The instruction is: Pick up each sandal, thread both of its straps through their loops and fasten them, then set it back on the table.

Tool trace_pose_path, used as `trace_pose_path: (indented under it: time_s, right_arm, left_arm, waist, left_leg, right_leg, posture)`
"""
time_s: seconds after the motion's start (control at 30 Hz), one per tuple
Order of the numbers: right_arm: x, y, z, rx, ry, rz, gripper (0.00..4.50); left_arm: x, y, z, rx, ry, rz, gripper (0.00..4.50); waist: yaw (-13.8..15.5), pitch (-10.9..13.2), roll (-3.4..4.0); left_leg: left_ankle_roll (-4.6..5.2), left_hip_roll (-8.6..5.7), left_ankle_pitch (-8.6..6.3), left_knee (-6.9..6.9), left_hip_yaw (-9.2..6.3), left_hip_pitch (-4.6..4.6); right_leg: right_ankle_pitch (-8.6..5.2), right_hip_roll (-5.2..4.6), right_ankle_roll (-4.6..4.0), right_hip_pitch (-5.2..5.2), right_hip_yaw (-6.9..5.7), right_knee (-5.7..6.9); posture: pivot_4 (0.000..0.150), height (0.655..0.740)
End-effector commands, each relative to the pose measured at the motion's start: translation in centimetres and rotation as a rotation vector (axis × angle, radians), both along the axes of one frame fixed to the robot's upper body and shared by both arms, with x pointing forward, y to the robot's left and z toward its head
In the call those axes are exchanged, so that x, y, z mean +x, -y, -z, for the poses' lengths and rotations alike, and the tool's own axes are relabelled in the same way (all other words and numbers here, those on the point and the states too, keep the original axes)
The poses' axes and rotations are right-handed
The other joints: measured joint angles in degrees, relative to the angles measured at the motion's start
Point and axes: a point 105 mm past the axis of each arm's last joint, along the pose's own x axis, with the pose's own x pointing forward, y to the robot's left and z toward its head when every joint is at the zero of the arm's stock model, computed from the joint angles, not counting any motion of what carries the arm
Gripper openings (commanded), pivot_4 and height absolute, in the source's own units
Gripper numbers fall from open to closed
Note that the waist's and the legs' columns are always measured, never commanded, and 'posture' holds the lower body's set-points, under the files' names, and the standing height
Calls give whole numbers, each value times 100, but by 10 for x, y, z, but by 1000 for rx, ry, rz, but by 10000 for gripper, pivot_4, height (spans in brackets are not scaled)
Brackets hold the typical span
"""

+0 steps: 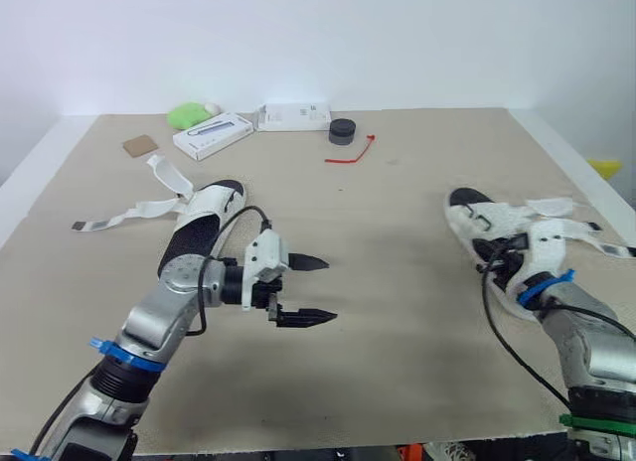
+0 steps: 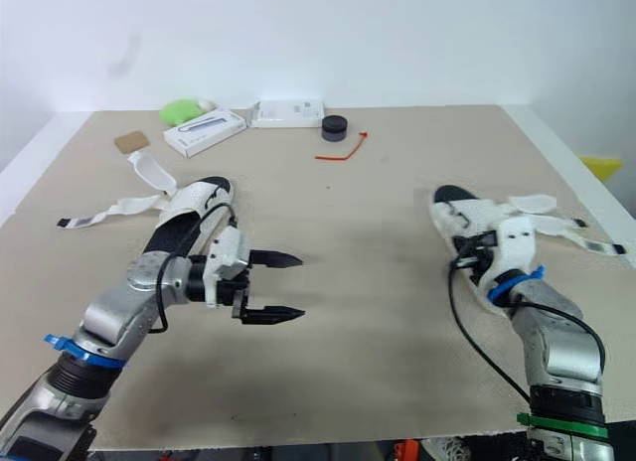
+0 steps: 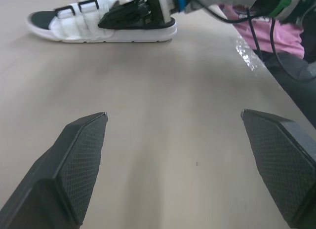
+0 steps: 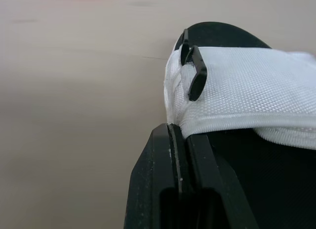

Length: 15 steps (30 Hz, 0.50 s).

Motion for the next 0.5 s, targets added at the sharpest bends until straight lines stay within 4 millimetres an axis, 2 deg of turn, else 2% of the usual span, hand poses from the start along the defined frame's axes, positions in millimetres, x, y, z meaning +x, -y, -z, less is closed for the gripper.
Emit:
trace_pose_path:
  time_s: [0.03,0.1,0.2,0.3,0.5]
  right_arm:
    - [-18,-58,-28,-78,97,-362,946]
    - [-33,-79,-22,-148,73,-557,946]
    - [-52,-95,-11,-251,36,-782,946]
    - [-62,-101,-4,-356,24,-962,946]
    - [-66,-102,3,-421,-3,-1107,946]
  left_arm:
    - [-5,-11,-7,-2,19,23,45000]
    - [-6,-16,-7,15,21,27,45000]
    - [-6,-22,-9,26,22,26,45000]
    - [-7,-30,-13,38,26,21,45000]
    - [-14,-37,-17,47,26,13,45000]
  waist:
    - [3,0,0]
    - [11,0,0]
    - [41,1,-1]
    - [37,4,-6]
    - [32,8,-14]
  left_leg:
    - [2,4,-1,0,-2,1]
    - [5,9,-4,0,-7,0]
    - [5,8,-5,1,-17,11]
    - [5,0,-9,1,-15,12]
    - [2,1,-15,2,-15,12]
  right_leg:
    - [-1,4,-2,0,-1,0]
    - [-5,10,-9,0,-9,0]
    - [-7,4,-11,-8,-22,-5]
    - [-9,-9,-5,-13,-23,-10]
    - [-11,-13,-8,-14,-25,-12]
  posture:
    - [1500,7400]
    - [1500,7400]
    - [1500,7400]
    - [1500,7400]
    - [1500,7400]
